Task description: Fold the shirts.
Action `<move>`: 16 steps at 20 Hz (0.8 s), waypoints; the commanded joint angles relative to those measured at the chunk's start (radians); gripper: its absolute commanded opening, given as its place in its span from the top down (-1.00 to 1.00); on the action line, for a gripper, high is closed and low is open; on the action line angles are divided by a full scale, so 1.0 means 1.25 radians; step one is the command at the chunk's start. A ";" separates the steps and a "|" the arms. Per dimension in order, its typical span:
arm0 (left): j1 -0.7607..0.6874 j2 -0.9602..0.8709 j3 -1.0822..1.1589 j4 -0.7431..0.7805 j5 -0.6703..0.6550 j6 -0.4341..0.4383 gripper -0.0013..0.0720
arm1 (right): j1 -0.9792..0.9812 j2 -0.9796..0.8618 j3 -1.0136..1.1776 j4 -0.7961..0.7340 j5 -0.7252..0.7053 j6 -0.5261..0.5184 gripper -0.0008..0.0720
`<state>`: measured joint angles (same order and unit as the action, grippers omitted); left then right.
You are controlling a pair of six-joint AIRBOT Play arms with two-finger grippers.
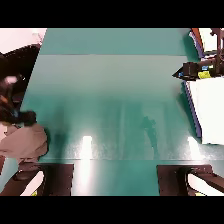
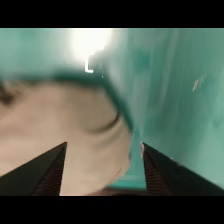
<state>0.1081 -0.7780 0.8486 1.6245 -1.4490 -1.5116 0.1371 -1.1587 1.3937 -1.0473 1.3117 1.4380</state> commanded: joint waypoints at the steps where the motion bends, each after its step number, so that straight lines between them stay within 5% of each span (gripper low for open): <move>1: 0.037 0.023 -0.224 0.030 0.083 -0.021 -0.51 | 0.001 0.000 0.000 0.000 0.000 0.000 0.94; 5: 0.036 0.023 -0.272 0.041 0.117 -0.109 -0.50 | 0.001 0.000 0.000 0.000 0.001 0.000 0.94; 6: 0.036 0.023 -0.266 0.041 0.110 -0.112 0.04 | 0.001 -0.001 0.000 0.000 0.000 0.000 0.94; 7: 0.037 0.023 -0.256 0.041 0.102 -0.111 0.80 | 0.001 -0.001 0.000 0.000 0.000 0.000 0.94; 11: 0.036 0.023 -0.126 0.034 0.049 -0.110 0.89 | 0.001 0.000 0.012 0.000 -0.001 0.000 0.94; 16: -0.021 0.023 0.305 -0.102 -0.008 -0.068 0.89 | 0.001 0.000 0.161 0.000 -0.001 0.000 0.94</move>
<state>0.1303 -0.7506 0.9646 1.5997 -1.4254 -1.6241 0.1375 -1.1591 1.5070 -1.0477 1.3121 1.4380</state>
